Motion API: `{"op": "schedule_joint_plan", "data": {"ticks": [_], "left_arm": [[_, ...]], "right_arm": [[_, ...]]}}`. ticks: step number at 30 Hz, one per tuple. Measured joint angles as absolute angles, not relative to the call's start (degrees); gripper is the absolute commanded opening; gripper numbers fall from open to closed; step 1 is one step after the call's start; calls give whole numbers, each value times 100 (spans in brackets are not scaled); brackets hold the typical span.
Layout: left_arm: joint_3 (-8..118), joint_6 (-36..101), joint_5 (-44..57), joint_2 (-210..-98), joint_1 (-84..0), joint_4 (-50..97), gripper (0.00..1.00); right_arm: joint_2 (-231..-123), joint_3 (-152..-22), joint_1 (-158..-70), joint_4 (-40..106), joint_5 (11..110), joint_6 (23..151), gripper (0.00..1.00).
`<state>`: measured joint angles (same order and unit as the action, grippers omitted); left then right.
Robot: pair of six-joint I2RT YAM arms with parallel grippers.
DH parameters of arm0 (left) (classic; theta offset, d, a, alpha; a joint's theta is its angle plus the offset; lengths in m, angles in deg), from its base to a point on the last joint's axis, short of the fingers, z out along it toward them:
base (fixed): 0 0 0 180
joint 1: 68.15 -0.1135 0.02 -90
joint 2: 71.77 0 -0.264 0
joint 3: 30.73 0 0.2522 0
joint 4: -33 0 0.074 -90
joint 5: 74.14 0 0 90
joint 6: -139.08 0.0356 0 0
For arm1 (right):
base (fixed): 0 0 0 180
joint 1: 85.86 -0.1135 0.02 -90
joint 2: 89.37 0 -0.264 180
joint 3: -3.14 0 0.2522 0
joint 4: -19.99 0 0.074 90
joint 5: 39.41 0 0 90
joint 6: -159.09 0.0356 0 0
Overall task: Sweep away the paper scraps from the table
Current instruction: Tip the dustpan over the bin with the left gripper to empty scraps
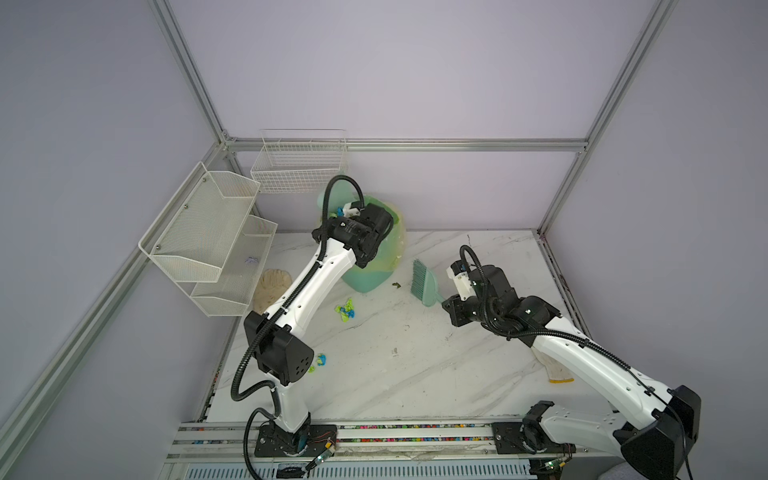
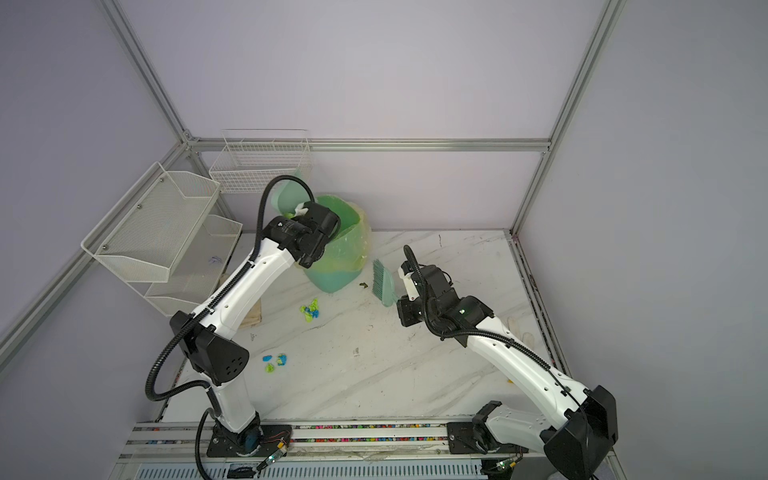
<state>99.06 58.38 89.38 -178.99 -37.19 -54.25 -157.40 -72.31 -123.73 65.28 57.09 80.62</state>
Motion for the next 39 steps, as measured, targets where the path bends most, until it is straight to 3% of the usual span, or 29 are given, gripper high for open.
{"op": "schedule_joint_plan", "data": {"ticks": [9, 19, 27, 39], "left_arm": [[9250, 6710, 9723, -18008, -3421, -4599, 0], [9211, 6614, 9637, -17713, -3426, -4590, 0], [10227, 4810, 8138, -17682, -3426, -6297, 0], [10550, 3414, 6201, -17322, -3426, -7333, 0]], "right_arm": [[-15698, -7231, -12373, 6521, 5711, 8040, 0], [-15641, -7220, -12373, 6519, 5709, 8038, 0], [-15641, -7220, -12373, 6519, 5740, 8040, 0], [-15646, -7220, -12373, 6523, 5845, 8173, 0]]}}
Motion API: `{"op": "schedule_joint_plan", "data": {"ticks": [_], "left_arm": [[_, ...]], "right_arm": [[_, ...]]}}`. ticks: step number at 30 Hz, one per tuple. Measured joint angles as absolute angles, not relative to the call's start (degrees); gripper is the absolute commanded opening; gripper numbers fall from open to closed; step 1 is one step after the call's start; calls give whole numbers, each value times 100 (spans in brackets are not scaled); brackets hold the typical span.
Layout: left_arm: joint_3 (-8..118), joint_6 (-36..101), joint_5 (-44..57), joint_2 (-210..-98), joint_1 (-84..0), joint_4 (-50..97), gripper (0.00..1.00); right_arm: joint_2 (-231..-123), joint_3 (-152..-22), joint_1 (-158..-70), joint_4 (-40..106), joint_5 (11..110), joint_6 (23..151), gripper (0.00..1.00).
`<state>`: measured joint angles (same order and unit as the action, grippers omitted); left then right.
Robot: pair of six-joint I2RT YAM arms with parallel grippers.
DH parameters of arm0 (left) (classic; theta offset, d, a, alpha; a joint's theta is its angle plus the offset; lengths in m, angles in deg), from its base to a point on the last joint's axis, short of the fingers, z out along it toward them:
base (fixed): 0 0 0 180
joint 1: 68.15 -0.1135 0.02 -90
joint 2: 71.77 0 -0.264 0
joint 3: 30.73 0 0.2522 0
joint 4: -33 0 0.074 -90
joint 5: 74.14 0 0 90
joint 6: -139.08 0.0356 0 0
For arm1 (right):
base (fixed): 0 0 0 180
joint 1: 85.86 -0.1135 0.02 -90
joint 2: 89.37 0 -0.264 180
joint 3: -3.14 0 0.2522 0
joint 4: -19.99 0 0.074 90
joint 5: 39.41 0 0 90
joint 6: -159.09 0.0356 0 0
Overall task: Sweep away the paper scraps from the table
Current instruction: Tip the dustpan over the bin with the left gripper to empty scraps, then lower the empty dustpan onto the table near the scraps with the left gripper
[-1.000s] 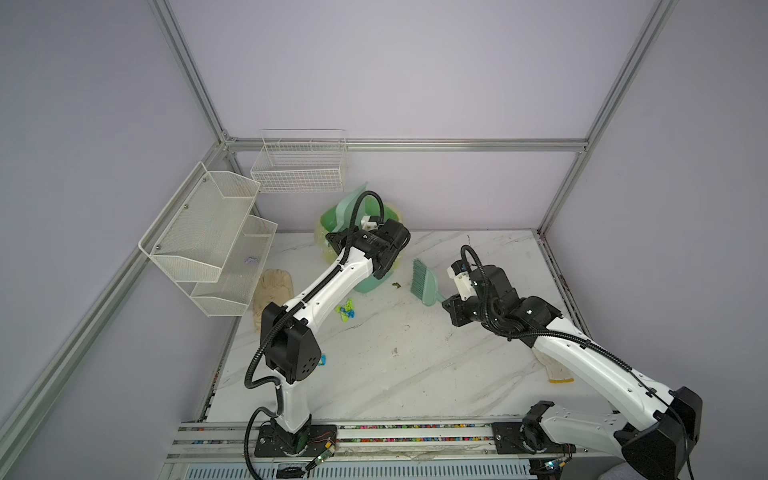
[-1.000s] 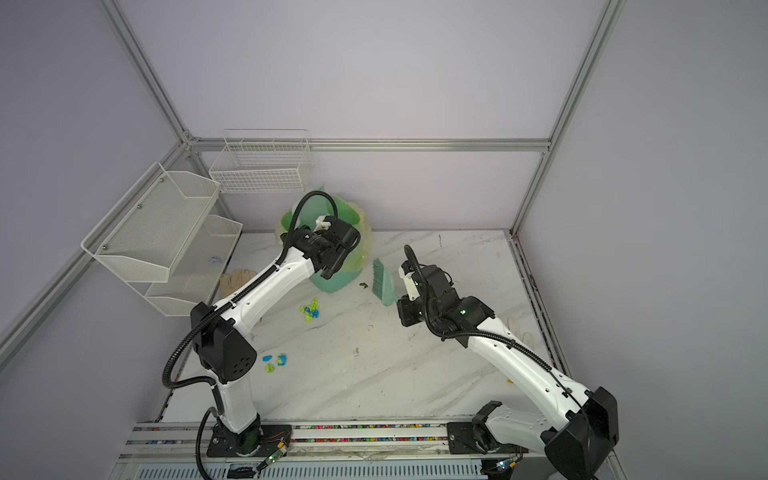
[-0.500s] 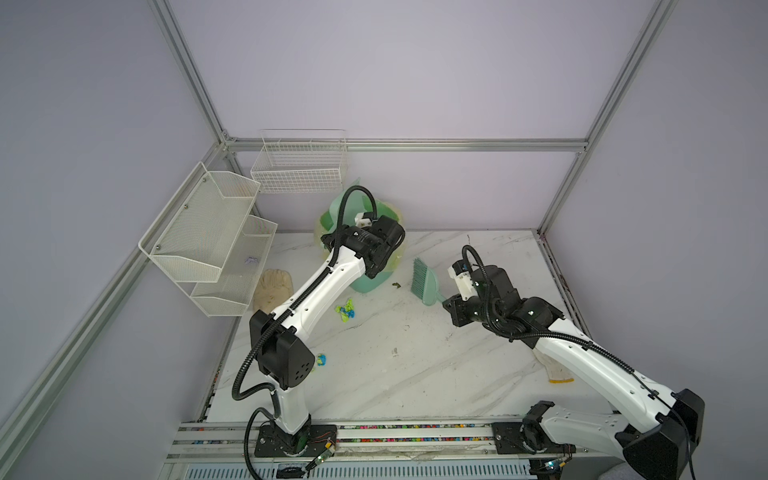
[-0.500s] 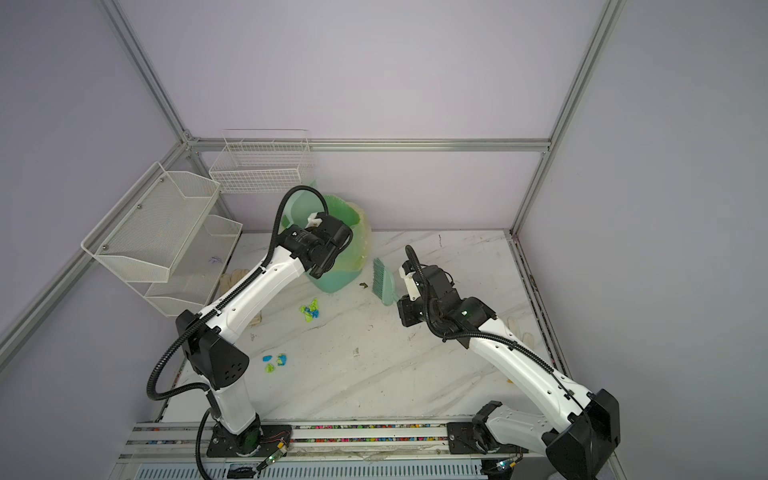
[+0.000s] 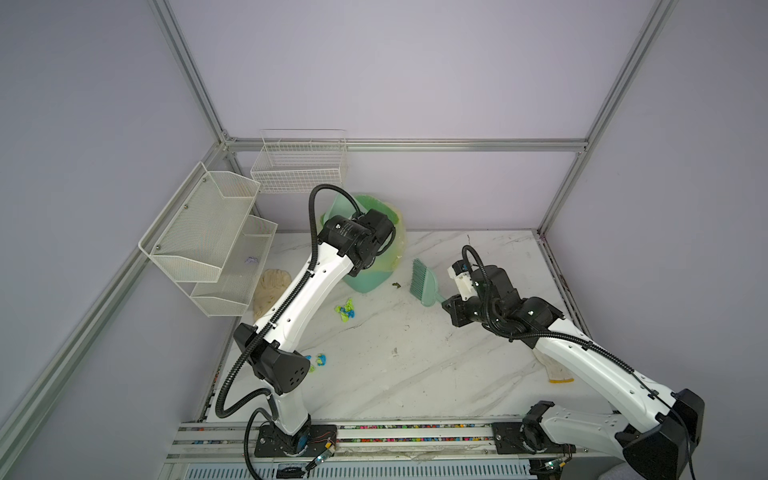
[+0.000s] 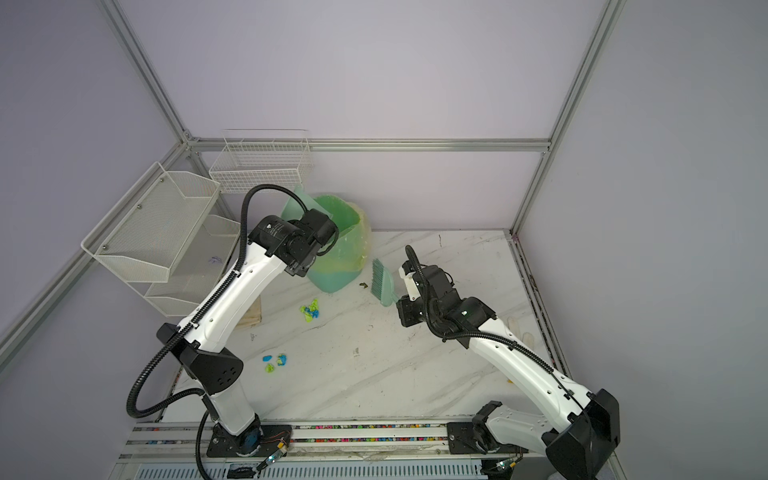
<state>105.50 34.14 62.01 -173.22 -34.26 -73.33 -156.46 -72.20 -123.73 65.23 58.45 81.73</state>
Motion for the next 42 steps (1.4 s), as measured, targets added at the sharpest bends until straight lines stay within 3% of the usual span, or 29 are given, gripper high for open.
{"op": "schedule_joint_plan", "data": {"ticks": [7, 24, 42], "left_arm": [[10426, 2950, 5423, -16581, -3426, -7329, 0], [7278, 2354, 3913, -14681, -3426, -6848, 0], [5250, 1541, 3347, -14399, -3642, -6020, 0]], "right_arm": [[-15650, -7220, -12371, 6525, 6004, 8182, 0], [-15984, -7236, -12373, 6532, 6944, 7841, 0], [-16019, -7109, -12379, 5920, 7399, 8272, 0]]}}
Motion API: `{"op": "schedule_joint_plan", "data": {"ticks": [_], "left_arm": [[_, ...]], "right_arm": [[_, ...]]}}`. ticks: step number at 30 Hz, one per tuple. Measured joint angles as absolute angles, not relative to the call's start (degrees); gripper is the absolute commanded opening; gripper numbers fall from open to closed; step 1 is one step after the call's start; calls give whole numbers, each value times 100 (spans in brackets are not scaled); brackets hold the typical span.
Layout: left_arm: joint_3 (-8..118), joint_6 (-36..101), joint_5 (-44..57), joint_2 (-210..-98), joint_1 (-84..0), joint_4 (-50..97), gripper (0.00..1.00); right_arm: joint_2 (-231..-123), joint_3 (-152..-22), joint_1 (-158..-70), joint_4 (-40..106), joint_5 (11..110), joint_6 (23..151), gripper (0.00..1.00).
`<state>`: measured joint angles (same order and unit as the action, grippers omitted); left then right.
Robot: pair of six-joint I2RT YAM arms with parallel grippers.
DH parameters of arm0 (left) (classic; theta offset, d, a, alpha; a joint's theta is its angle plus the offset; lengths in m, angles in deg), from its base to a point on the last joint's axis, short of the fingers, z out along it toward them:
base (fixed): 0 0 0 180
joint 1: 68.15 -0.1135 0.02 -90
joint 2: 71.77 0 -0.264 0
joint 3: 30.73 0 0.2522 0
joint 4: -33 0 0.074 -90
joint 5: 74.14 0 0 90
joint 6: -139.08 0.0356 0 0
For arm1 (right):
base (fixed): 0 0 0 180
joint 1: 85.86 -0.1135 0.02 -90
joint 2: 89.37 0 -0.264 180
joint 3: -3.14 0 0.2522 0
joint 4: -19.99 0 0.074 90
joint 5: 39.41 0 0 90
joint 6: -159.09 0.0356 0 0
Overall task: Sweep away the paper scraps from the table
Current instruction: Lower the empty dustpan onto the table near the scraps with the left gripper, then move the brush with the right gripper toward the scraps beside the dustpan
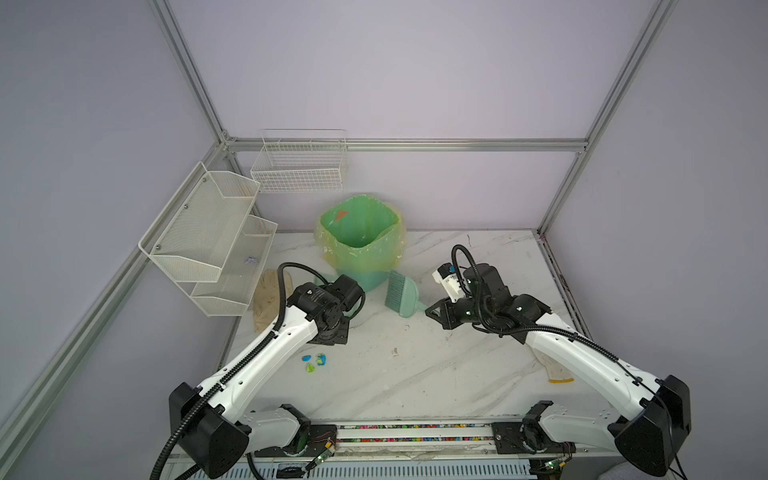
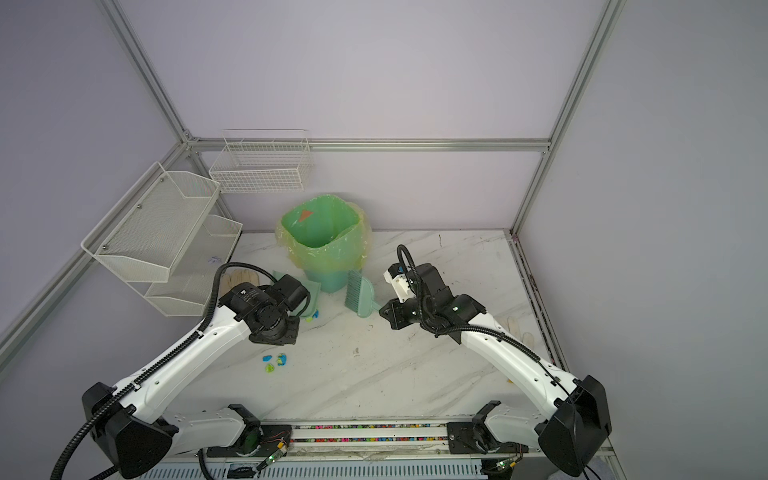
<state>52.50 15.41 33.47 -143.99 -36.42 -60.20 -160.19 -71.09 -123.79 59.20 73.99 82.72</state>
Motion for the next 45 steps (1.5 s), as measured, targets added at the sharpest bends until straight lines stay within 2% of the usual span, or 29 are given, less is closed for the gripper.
{"op": "schedule_joint_plan", "data": {"ticks": [11, 21, 32, 45], "left_arm": [[4465, 1425, 3006, -14130, -4324, -5677, 0], [4376, 1434, 2901, -13781, -4853, -5646, 0], [4323, 1578, 2602, -13921, -5356, -5458, 0], [4247, 1683, 2442, -13859, -5393, -5386, 0]], "right_arm": [[-16019, -6656, -12469, 5223, 7399, 8995, 0], [-16153, -6370, -12714, 4526, 7418, 9990, 0], [-17316, -6796, -13405, 4215, 7410, 10341, 0], [-18564, -7780, -13730, 3706, 7473, 10746, 0]]}}
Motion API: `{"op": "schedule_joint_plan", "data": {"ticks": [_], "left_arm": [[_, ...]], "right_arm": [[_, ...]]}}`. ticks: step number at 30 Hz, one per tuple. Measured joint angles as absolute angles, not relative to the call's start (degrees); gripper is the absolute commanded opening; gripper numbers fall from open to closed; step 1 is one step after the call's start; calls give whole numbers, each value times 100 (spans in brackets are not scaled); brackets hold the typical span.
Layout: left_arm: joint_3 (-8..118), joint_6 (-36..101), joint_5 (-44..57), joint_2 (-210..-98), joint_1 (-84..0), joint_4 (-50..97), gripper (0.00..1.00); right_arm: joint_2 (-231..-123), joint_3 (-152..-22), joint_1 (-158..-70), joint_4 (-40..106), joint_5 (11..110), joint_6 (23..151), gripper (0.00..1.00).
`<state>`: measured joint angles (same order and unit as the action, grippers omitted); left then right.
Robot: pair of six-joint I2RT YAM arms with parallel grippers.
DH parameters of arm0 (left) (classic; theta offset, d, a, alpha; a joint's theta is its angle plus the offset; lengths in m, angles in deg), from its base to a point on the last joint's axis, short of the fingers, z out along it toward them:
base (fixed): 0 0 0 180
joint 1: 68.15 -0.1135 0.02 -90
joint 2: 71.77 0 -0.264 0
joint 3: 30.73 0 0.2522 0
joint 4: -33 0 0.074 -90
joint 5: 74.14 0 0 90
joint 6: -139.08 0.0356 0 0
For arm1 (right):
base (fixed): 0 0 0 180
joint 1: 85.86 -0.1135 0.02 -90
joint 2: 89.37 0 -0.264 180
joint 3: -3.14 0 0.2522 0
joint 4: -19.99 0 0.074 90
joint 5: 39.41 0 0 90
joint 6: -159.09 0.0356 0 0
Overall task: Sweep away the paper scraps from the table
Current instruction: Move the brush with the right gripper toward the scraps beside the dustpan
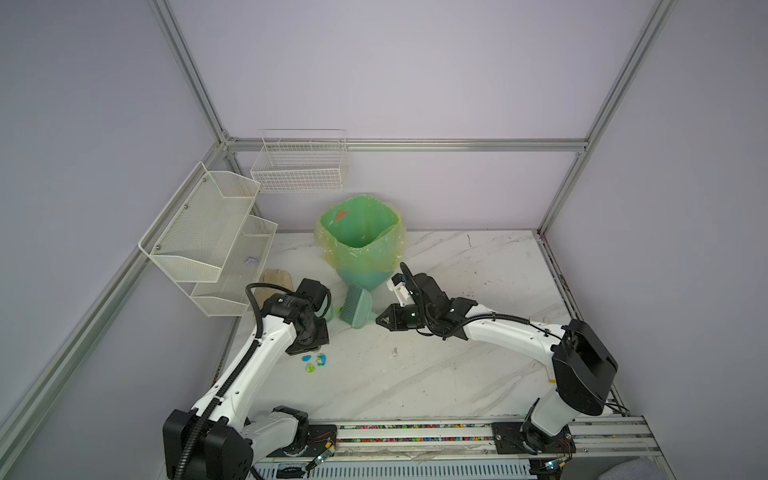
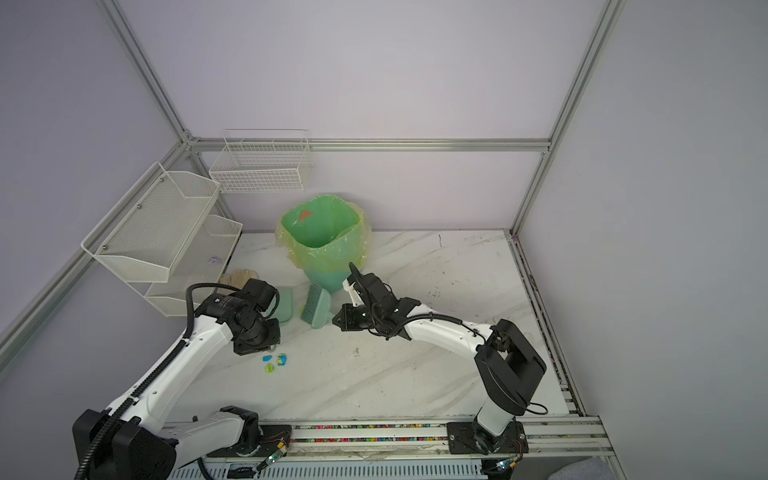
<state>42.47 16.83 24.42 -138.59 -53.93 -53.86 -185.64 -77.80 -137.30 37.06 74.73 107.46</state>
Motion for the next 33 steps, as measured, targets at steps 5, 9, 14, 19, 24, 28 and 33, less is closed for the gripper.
{"op": "schedule_joint_plan", "data": {"ticks": [5, 9, 14, 19, 24, 28, 33], "left_arm": [[4247, 1722, 2503, -13851, -5395, -5441, 0], [4249, 1720, 2547, -13849, -5395, -5504, 0], [4249, 1729, 2569, -13849, -5402, -5548, 0], [4249, 1748, 2569, -13849, -5415, -5552, 0], [4249, 1851, 2499, -13849, -5415, -5548, 0], [4249, 1871, 2387, -13849, -5415, -5532, 0], [4249, 1871, 2309, -13849, -5412, -5515, 0]], "right_arm": [[-19176, -8197, -13944, 3673, 7506, 10870, 0], [-19475, -8324, -14034, 3597, 7510, 11013, 0], [-19774, -8540, -14047, 3555, 7499, 11185, 0], [-20124, -8897, -14045, 3426, 7497, 11353, 0], [-20297, -8980, -14008, 3391, 7484, 11531, 0], [-20308, -8930, -13905, 3352, 7517, 11662, 0], [-20292, -8632, -13603, 3210, 7600, 11747, 0]]}}
